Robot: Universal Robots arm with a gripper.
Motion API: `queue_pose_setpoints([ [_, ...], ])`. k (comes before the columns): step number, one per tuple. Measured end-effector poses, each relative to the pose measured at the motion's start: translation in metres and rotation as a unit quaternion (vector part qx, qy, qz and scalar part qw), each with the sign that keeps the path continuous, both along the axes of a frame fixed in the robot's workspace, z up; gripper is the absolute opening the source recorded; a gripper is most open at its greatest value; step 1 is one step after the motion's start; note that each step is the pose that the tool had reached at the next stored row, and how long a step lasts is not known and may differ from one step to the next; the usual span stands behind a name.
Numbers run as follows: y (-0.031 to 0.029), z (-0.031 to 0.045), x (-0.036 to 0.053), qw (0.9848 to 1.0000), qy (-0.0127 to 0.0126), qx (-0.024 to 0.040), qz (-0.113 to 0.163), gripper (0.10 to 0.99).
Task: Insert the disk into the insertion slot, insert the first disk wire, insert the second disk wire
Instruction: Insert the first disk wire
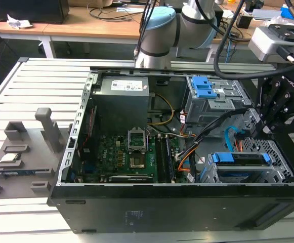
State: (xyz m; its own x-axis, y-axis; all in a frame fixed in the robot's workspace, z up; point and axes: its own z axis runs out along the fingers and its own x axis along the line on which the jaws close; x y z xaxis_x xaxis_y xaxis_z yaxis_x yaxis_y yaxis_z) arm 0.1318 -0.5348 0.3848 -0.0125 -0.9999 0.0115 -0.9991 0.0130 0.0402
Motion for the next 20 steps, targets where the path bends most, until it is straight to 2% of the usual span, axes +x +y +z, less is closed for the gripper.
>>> queue_pose_setpoints([
  [8,0.0303,-0.0089,0.0123,1.0,0.0001,-0.0036,0.0,0.106],
  [10,0.0364,-0.0125,0.0134,1.0,0.0001,-0.0058,0.0,0.106],
  [13,0.0376,-0.0187,0.0113,0.9999,0.0001,-0.0103,-0.001,0.106],
  [17,0.0376,-0.0196,0.0103,0.9999,0.0001,-0.0119,-0.002,0.106],
  [19,0.0376,-0.0196,0.0103,0.9999,0.0001,-0.012,-0.002,0.235],
  [20,0.0376,-0.0196,0.0102,0.9999,0.0001,-0.0121,-0.002,0.235],
])
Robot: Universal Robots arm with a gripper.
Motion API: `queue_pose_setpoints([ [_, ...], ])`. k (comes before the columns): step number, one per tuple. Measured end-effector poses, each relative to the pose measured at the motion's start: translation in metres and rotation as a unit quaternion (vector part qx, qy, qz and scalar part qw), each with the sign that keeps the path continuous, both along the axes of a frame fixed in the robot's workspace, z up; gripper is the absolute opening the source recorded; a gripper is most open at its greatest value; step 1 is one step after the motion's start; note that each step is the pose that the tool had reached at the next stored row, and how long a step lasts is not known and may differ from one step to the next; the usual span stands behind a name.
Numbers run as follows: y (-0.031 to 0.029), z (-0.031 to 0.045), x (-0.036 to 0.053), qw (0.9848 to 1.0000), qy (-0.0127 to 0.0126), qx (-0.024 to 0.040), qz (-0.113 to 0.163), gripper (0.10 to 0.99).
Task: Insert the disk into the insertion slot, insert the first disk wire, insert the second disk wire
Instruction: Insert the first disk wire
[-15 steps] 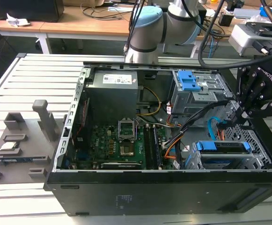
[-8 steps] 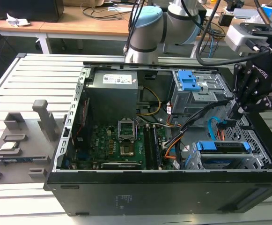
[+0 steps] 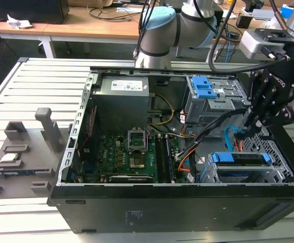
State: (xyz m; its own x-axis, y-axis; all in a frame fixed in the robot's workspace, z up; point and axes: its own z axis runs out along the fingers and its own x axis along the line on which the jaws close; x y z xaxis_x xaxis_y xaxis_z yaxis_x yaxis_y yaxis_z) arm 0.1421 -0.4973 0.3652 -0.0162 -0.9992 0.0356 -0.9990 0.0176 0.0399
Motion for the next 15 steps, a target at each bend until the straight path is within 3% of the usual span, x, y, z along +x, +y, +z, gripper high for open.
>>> queue_pose_setpoints([
  [1,0.0,0.0,0.0,1.0,0.0,0.0,0.0,0.302],
  [3,0.0001,-0.0008,0.0,1.0,0.0,-0.0013,0.0,0.302],
  [9,0.0,-0.0097,-0.0006,0.9999,0.0,-0.0166,0.0,0.302],
  [15,0.0,-0.0102,-0.0006,0.9998,0.0,-0.0178,0.0,0.302],
])
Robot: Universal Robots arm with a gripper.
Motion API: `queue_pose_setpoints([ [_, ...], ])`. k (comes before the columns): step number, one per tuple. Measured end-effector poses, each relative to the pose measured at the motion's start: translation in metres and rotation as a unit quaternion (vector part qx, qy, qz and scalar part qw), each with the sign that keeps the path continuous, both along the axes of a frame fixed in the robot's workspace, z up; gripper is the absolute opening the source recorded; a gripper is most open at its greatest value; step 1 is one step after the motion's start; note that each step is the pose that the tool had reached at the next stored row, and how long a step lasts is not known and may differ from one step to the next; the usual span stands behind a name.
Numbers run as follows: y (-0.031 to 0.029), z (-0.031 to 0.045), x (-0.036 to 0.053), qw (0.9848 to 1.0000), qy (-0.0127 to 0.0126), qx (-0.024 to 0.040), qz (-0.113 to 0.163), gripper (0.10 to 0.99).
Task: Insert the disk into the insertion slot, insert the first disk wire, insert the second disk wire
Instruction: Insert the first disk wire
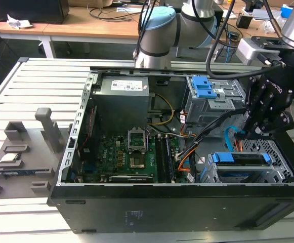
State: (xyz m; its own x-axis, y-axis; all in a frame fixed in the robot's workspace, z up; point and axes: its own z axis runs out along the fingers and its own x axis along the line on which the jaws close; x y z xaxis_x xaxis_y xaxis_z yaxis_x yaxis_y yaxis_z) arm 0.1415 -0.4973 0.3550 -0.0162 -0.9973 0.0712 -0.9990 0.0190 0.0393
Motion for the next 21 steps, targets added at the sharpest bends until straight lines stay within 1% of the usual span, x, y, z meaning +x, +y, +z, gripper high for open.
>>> queue_pose_setpoints([
  [2,0.0,0.0,0.0,1.0,0.0,0.0,0.0,0.286],
  [4,0.0,0.0,0.0,1.0,0.0,-0.0001,0.0,0.169],
  [10,-0.0001,-0.0001,0.0,1.0,0.0,-0.0001,0.0,0.169],
  [12,-0.0017,-0.0001,0.0,1.0,0.0,-0.0001,0.0,0.169],
  [15,-0.0081,-0.0001,0.0,1.0,0.0,-0.0005,0.0,0.169],
  [19,-0.0193,-0.0002,0.0,1.0,0.0,-0.0005,0.0,0.169],
  [21,-0.0238,-0.0003,0.0,1.0,0.0,-0.0006,0.0,0.169],
])
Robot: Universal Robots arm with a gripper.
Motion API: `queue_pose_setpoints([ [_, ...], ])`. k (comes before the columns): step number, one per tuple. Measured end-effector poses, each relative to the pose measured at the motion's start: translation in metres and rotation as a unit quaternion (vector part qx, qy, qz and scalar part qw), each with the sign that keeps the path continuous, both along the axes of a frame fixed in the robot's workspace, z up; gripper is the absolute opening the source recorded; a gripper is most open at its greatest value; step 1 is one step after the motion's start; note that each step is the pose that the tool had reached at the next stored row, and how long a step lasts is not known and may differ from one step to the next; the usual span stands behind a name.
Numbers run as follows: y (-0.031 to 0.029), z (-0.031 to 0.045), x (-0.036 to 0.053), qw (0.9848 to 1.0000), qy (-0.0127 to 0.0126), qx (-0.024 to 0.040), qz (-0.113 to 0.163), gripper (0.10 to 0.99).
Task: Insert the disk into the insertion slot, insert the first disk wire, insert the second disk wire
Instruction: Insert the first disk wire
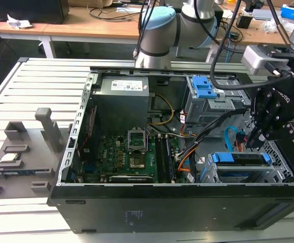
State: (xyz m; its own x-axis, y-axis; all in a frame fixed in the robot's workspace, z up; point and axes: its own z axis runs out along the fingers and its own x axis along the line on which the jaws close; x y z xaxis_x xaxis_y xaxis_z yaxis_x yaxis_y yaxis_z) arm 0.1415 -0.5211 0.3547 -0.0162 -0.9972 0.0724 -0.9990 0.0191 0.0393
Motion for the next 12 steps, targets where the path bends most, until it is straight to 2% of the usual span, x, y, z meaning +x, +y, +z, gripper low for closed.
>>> queue_pose_setpoints([
  [3,-0.0035,-0.0047,0.0002,1.0,0.0,0.0,0.0,0.169],
  [12,-0.0081,-0.009,0.0035,0.9999,0.0,0.0001,-0.012,0.169],
])
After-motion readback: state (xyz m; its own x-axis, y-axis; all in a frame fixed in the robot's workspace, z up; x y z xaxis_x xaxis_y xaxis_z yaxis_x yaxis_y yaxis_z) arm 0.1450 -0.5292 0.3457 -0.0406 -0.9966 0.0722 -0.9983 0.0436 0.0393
